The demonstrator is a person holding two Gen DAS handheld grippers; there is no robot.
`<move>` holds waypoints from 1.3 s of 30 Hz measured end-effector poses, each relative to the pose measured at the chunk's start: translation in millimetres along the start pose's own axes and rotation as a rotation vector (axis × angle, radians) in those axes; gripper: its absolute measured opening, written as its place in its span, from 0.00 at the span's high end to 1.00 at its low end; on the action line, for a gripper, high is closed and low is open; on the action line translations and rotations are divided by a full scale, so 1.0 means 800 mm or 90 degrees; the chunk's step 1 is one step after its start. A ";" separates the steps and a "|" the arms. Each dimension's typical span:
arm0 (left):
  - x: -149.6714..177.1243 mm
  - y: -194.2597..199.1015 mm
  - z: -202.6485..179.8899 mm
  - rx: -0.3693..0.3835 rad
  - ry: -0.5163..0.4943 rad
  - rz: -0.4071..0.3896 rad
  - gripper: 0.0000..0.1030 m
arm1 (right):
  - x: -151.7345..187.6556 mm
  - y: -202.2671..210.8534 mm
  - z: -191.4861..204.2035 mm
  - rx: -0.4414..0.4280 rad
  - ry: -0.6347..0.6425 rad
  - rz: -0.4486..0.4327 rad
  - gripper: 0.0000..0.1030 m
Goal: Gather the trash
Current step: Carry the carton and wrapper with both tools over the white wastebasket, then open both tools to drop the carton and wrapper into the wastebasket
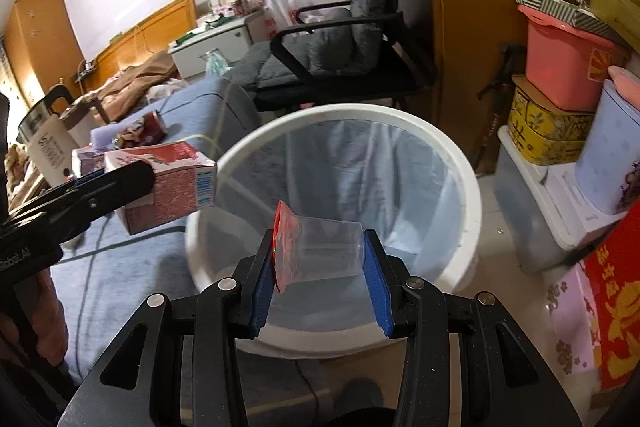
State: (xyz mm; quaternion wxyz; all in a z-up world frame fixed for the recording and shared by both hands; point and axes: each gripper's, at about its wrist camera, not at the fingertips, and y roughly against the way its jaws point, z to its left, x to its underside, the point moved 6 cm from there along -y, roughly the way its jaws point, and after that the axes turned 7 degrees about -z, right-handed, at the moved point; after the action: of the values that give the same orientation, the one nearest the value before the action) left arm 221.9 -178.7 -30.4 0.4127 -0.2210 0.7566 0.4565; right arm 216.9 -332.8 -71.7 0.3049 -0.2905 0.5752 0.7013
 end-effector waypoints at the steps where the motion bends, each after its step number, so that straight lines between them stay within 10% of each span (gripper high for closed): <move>1: 0.001 -0.007 -0.002 0.003 -0.001 0.007 0.41 | 0.001 -0.001 -0.003 0.003 -0.001 0.001 0.59; 16: 0.011 -0.027 -0.002 -0.001 0.007 0.040 0.38 | 0.001 -0.001 -0.017 0.018 -0.021 -0.008 0.50; 39: 0.040 0.102 0.063 -0.145 0.053 -0.023 0.34 | 0.016 0.054 0.092 -0.081 0.052 -0.024 0.48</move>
State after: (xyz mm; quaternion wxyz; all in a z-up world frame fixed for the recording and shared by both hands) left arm 167.4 -94.0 -27.8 0.3612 -0.2989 0.7124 0.5222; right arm 171.6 -265.7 -42.0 0.2750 -0.3483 0.5359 0.7182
